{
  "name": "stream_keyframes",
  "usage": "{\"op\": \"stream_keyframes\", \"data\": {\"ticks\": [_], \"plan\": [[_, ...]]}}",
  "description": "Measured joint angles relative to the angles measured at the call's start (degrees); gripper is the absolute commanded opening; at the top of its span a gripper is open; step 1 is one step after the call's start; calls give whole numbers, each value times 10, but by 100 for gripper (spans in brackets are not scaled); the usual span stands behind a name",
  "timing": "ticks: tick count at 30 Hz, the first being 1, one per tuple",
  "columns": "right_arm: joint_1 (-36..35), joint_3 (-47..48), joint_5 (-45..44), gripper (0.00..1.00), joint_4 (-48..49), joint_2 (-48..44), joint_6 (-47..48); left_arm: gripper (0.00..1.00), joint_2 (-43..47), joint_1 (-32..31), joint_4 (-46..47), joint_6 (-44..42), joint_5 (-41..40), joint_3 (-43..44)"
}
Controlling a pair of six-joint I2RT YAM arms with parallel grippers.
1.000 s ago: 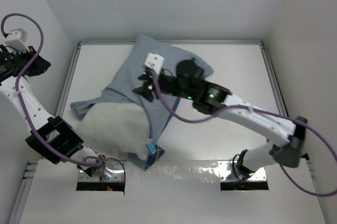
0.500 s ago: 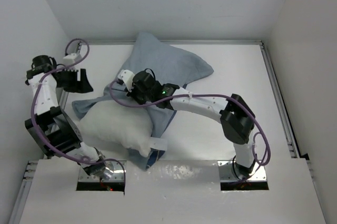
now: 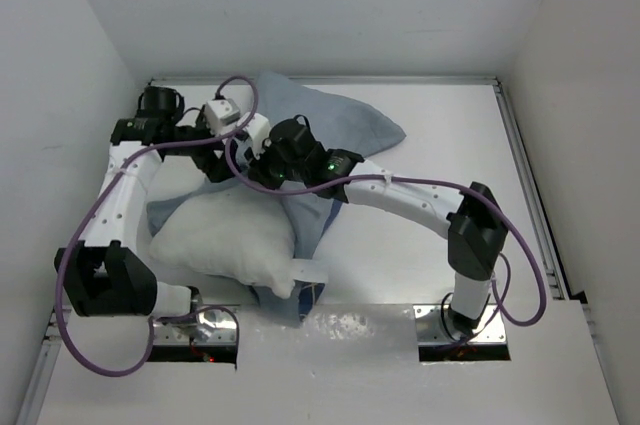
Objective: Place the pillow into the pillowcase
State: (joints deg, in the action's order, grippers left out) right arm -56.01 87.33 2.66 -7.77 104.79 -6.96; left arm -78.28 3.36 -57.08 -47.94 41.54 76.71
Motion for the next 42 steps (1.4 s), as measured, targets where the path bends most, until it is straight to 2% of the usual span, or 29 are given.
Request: {"op": "stream_keyframes", "data": {"ticks": [4,9,16,19,22,25,27,28,29,30,31,33,35,36,38,42], "plan": [[26,0,42,0,1,0,-54,81,7,-21,29,3,11,-36],[54,-4,56,0,12,0,-100,81,5,-21,38,-6,41,-38],[86,-14,50,0,37,3,-139,83,2,-22,2,-17,60,41],[92,-15,51,0,51,5,-148,82,6,-31,35,12,54,32],[94,-15,55,0,63,8,-161,79,5,-54,90,51,27,-17],[94,-20,64,0,68,9,-164,73,-3,-69,138,103,-16,-68],[94,-30,76,0,77,9,-165,62,-12,-72,160,137,-45,-74],[94,-37,81,0,81,9,-165,55,-15,-72,177,155,-64,-74],[94,-44,87,0,90,9,-165,31,-17,-72,189,168,-78,-74],[94,-49,93,10,100,9,-165,6,-19,-72,193,188,-88,-72],[95,-53,95,26,108,9,-164,0,-21,-75,193,199,-92,-69],[98,-53,111,64,110,6,-164,0,-25,-80,191,208,-106,-57],[105,-49,136,95,102,-3,-153,0,-28,-78,191,212,-115,-47],[108,-47,147,99,95,-10,-153,0,-28,-75,190,211,-117,-43],[124,-46,169,99,83,-30,-150,0,-27,-74,179,204,-119,-31],[209,-72,152,99,84,-97,-189,0,-15,-74,139,175,-130,-19]]}}
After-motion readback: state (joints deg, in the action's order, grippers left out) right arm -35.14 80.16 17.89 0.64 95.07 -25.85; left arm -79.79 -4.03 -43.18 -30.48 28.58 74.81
